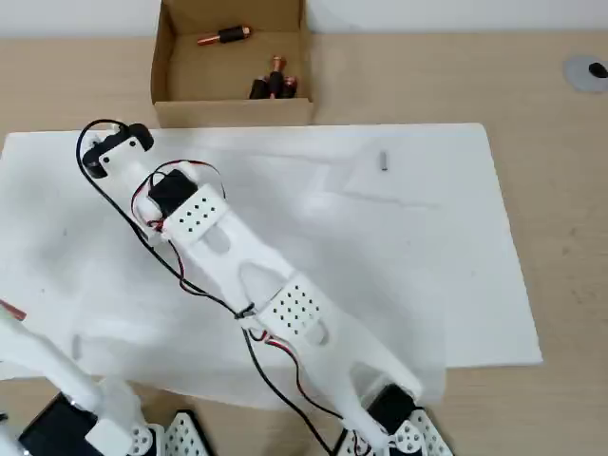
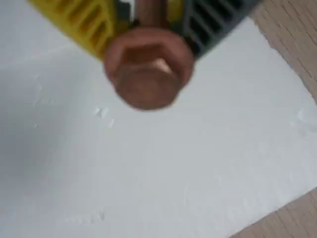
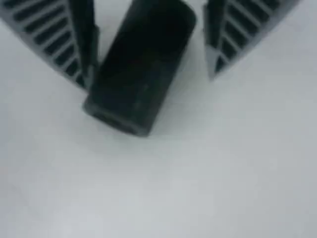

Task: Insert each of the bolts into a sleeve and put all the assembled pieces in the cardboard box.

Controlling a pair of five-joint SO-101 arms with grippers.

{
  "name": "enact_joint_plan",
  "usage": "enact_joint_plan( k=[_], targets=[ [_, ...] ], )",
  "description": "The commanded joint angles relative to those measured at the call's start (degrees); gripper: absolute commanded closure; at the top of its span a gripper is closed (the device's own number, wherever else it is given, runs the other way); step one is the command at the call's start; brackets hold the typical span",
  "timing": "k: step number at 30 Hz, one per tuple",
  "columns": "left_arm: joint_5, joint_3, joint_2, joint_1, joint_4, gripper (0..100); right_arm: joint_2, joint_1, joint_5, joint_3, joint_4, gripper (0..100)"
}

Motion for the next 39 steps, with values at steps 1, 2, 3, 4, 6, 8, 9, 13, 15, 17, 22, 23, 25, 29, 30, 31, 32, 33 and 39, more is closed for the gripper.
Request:
enact_joint_plan(
  k=[1, 2, 3, 4, 6, 8, 9, 13, 15, 17, 22, 23, 25, 29, 30, 31, 32, 33, 39],
  targets=[
    [-0.4, -0.8, -2.6, -0.6, -0.4, 98, 0.7, 1.1, -0.3, -2.2, -0.6, 81.0],
    [-0.4, -0.8, -2.6, -0.6, -0.4, 98, 0.7, 1.1, -0.3, -2.2, -0.6, 81.0],
    [-0.4, -0.8, -2.6, -0.6, -0.4, 98, 0.7, 1.1, -0.3, -2.2, -0.6, 81.0],
    [-0.4, -0.8, -2.6, -0.6, -0.4, 98, 0.7, 1.1, -0.3, -2.2, -0.6, 81.0],
    [-0.4, -0.8, -2.7, -0.6, -0.4, 98, 0.7, 1.1, -0.3, -2.2, -0.4, 81.0],
    [-1.1, -0.8, -2.7, -0.7, -0.3, 98, 0.7, 1.1, -0.3, -2.2, 0.9, 81.0],
    [-1.7, -0.8, -2.7, -0.7, -0.3, 98, 0.7, 1.1, -0.4, -2.2, 1.8, 81.0],
    [-2.0, -0.8, -2.7, -0.8, -0.2, 98, 1.2, 0.8, -0.2, -2.2, 4.9, 81.0],
    [-1.8, -0.8, -2.7, -0.8, -0.2, 98, 1.7, 0.9, -0.1, -2.7, 5.5, 81.1],
    [-1.8, -0.8, -2.7, -0.8, -0.3, 98, 1.8, 1.0, -0.1, -2.7, 5.5, 81.1],
    [-1.9, -1.2, -2.7, -0.8, -0.4, 98, 1.7, 1.2, -0.2, -2.9, 5.1, 92.9],
    [-1.9, -1.9, -2.7, -0.8, -0.1, 98, 1.7, 1.5, -0.1, -3.3, 5.0, 97.3],
    [-1.8, -3.4, -2.8, -0.8, -0.1, 99, 1.7, 2.3, -0.2, -6.0, 5.2, 98.1],
    [-1.7, -7.7, -2.8, -0.3, -0.1, 99, 0.4, 4.3, -0.1, -10.9, 5.0, 98.8],
    [-1.7, -9.1, -2.8, -0.2, 0.0, 99, -1.5, 4.3, -0.1, -10.6, 5.7, 98.8],
    [-1.6, -10.6, -2.9, -0.1, 0.1, 99, -3.6, 4.3, -0.1, -10.6, 6.8, 98.8],
    [-1.6, -12.3, -3.4, -0.1, 0.5, 99, -5.8, 4.3, -0.1, -10.6, 7.5, 98.8],
    [-1.6, -14.3, -4.4, 0.1, 1.6, 99, -8.0, 4.0, -0.1, -10.6, 7.8, 98.8],
    [2.5, -19.6, -14.4, 13.5, 8.0, 99, -24.0, 2.9, 0.0, -10.6, 7.8, 98.8]
  ],
)
